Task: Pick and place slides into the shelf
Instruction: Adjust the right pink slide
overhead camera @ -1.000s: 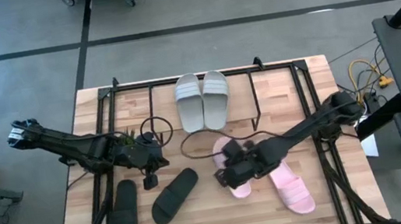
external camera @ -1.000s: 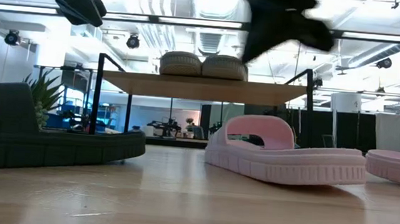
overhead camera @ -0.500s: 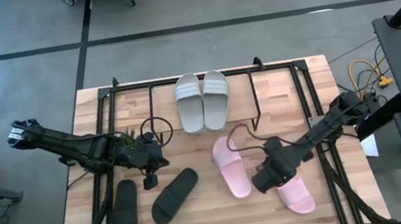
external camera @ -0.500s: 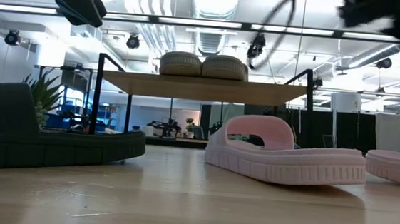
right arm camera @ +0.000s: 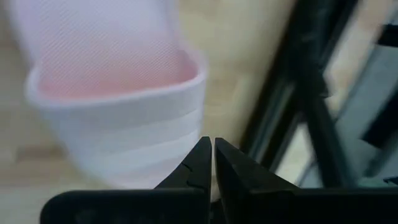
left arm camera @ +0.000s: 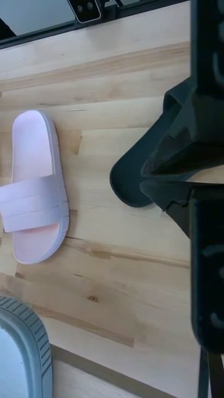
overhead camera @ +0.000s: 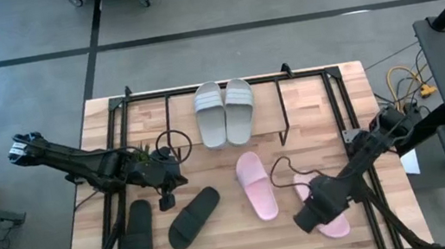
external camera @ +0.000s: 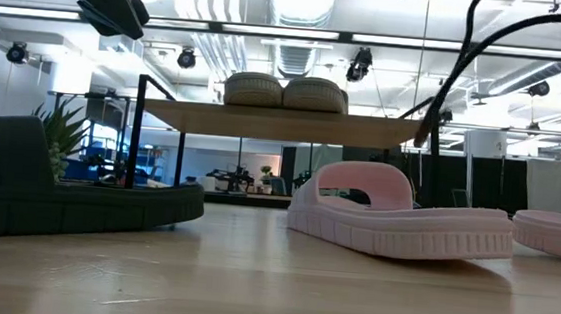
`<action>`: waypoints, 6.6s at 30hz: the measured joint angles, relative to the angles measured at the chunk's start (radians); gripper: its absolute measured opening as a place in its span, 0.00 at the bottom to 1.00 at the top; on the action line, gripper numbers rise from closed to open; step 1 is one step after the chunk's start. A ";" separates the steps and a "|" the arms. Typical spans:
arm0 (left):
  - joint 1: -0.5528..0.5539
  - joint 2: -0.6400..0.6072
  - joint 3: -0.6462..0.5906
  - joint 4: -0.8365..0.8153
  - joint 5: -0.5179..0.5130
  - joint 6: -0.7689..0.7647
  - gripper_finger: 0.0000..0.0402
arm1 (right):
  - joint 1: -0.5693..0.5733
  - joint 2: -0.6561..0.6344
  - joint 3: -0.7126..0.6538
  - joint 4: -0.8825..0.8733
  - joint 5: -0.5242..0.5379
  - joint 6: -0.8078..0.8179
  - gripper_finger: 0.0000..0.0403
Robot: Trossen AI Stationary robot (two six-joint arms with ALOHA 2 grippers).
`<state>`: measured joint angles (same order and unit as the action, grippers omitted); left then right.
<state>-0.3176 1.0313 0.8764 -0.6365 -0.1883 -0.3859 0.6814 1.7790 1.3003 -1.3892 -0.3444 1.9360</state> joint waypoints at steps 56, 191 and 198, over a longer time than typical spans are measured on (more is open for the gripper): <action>0.000 0.000 0.000 0.000 0.000 -0.025 0.02 | 0.034 -0.056 -0.030 -0.128 0.095 -0.018 0.32; 0.000 0.000 -0.006 0.039 0.034 -0.027 0.02 | 0.193 -0.078 0.074 0.366 0.846 0.317 0.03; 0.000 0.000 -0.006 0.047 0.034 -0.028 0.02 | 0.102 -0.044 0.201 -0.107 0.838 0.324 0.03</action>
<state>-0.3176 1.0317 0.8700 -0.5896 -0.1539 -0.4137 0.7831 1.7347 1.5012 -1.4967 0.4936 2.2597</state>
